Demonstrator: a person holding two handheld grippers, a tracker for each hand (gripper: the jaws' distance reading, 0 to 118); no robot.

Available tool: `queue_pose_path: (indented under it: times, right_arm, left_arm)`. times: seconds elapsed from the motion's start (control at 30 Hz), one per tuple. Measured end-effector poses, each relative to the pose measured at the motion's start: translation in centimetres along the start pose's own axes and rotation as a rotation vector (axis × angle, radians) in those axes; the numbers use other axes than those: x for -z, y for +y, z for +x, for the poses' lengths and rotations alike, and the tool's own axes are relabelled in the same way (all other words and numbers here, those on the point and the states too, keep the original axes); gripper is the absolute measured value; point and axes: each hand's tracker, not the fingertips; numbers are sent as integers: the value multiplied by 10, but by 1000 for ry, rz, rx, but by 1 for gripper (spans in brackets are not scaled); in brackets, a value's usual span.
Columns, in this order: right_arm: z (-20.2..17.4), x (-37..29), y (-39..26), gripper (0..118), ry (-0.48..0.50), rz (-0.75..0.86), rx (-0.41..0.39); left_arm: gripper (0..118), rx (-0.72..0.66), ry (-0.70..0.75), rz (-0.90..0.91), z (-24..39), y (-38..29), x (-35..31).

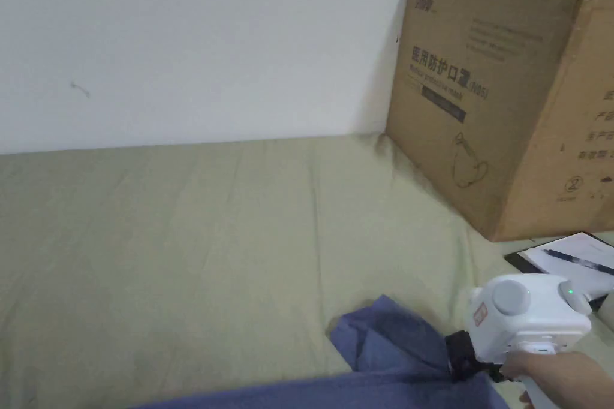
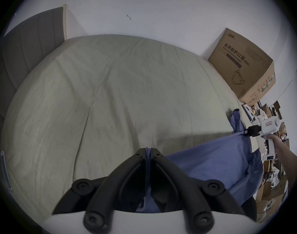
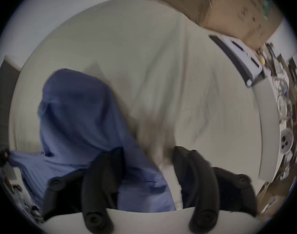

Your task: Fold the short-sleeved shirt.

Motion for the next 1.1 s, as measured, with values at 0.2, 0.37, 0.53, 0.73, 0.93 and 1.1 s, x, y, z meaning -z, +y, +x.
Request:
queue_pose_path:
  times: [0.2,0.37,0.53,0.73,0.93,1.1]
  right_arm:
    - [-22,-53,-15,0,267,33,-126]
    - [1,-130,-31,0,284,279,-94]
    - [44,-221,-62,0,469,498,-22]
    - [55,-330,-79,0,482,649,3]
    - [52,-427,-55,0,492,812,-12]
    - [36,-482,-14,0,482,863,-40]
  left_arm:
    - [3,3,23,-16,-2,-6,-6]
    - [3,-68,10,138,-4,-7,-58]
    - [3,-8,-8,260,12,-4,-139]
    - [3,22,-43,404,37,27,-244]
    - [3,37,-20,550,52,76,-327]
    - [3,57,10,610,65,117,-359]
